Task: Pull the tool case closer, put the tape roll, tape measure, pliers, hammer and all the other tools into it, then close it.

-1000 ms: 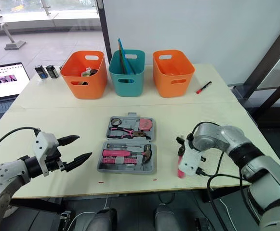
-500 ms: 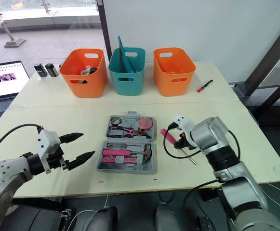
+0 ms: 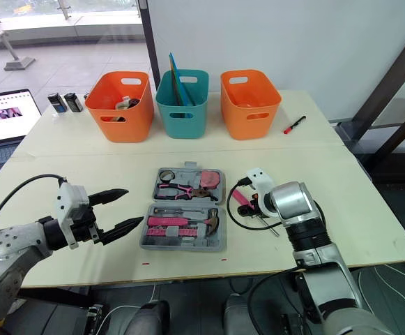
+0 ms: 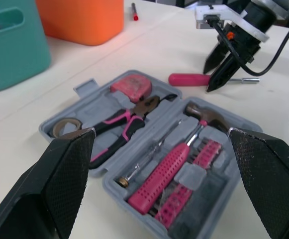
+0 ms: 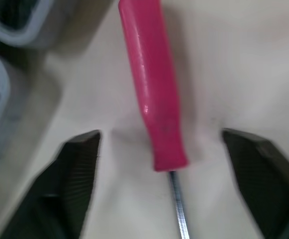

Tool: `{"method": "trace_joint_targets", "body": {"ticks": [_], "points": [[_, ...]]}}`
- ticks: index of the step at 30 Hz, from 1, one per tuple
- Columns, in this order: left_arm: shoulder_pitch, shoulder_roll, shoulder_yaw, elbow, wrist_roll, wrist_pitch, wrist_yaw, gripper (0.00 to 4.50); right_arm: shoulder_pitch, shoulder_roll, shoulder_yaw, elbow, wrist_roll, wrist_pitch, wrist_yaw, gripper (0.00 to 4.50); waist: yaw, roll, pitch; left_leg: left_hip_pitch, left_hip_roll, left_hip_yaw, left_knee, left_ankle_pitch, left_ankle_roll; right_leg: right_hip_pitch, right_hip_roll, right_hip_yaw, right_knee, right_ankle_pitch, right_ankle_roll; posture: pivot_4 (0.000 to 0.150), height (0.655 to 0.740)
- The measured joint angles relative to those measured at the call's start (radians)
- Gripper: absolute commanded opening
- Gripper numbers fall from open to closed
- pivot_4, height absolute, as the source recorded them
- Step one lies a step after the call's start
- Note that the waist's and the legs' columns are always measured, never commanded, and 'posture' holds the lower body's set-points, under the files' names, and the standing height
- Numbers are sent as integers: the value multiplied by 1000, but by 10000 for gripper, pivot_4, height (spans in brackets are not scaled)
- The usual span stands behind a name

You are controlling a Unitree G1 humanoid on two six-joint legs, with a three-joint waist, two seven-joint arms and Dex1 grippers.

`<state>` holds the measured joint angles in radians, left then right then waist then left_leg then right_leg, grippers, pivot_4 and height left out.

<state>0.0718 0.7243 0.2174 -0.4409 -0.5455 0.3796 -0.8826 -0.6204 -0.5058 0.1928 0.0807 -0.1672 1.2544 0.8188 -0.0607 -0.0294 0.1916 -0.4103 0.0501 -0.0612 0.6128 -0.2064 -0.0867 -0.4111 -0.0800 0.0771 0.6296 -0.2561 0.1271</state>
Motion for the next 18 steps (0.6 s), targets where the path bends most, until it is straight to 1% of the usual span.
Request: {"method": "trace_joint_targets", "body": {"ticks": [2, 4, 6, 10, 18], "points": [[0, 17, 1, 0, -4, 3, -16, 45000, 39, -35, -18, -50, 22, -88, -7, 44277, 0, 0, 0, -1, 0, 0, -1, 0, 0, -1, 0, 0, 0, -1, 1, 1500, 7344], [-8, 26, -1, -2, -12, 6, -34, 45000, 95, -80, -16, -105, 27, -273, -18, 44277, -4, 1, 0, 0, 0, 0, -3, 0, 0, -2, 0, 0, 0, -1, 2, 1500, 7344], [-9, 37, -1, -2, -24, 12, -48, 45000, 118, -110, -22, -110, 60, -365, 10, 44277, -10, 1, 1, 0, 0, 0, -3, 0, 0, -2, 0, 0, 1, -1, 2, 1500, 7344], [-24, 49, -7, -19, -56, 44, -74, 45000, 142, -72, -62, -67, 135, -421, 15, 44277, -9, 0, 1, 0, 1, 0, -1, 0, 0, -1, 1, 0, 1, -1, 2, 1500, 7344], [-28, 70, -12, -40, -74, 75, -100, 45000, 159, -31, -50, 61, 161, -546, -40, 44277, -8, 1, 1, 0, 0, 0, -1, 0, 0, 0, 1, 0, 1, -1, 2, 1500, 7344]]}}
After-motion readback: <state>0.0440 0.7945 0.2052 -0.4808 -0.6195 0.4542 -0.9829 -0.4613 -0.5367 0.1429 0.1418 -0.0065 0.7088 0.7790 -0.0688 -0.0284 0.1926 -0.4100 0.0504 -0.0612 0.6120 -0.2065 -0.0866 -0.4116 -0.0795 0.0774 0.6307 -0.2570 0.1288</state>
